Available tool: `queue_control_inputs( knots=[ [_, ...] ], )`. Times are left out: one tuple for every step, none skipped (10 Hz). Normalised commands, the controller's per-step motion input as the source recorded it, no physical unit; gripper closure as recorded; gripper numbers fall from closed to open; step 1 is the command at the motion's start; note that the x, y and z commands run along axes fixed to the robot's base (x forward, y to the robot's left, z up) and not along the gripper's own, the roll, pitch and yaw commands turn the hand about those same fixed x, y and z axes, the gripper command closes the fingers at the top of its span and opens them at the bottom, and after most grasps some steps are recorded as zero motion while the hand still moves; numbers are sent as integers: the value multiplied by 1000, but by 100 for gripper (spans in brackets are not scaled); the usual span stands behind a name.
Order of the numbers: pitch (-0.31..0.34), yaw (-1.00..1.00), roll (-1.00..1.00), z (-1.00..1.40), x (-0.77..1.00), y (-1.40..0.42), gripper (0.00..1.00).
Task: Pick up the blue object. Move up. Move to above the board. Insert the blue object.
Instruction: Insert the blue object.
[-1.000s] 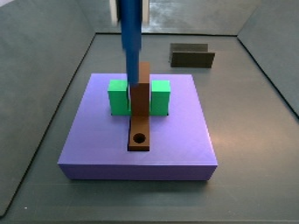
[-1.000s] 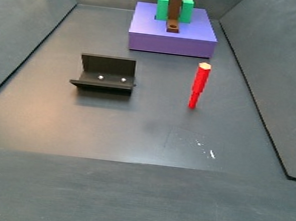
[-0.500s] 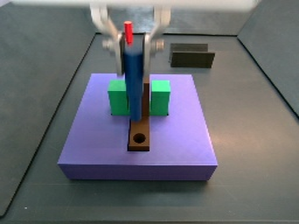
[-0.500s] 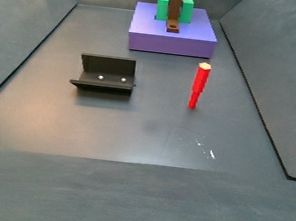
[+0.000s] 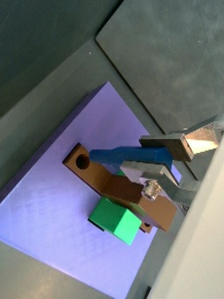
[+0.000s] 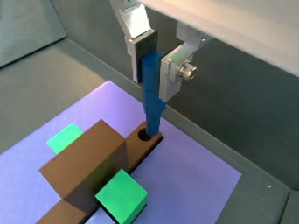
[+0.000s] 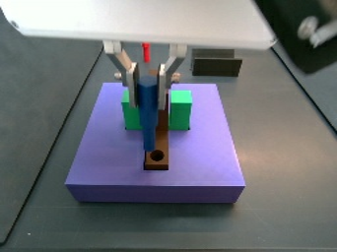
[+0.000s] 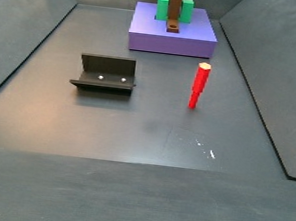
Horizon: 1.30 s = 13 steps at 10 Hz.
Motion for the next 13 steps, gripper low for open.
queue_control_inputs(
  knots=[
    [0,0,141,-289,183,-17,100],
    [0,0,150,-254,237,0,100],
    [4,0,149,-217,263,-3,100],
    [0,0,141,-200,231,0,100],
    [0,0,146,-226,100,-20,100],
    [0,0,103,-209,-29,-9,100],
    [0,0,79,-206,0,-49,100],
    [0,0,71,-266,0,-43,100],
    [0,0,103,-466,6,-74,100],
    [0,0,117,-534,34,-149,100],
    [0,-3,143,-597,100,-146,100],
    [0,-40,174,-646,129,-120,100],
    [0,-80,183,-697,154,-63,100]
  ],
)
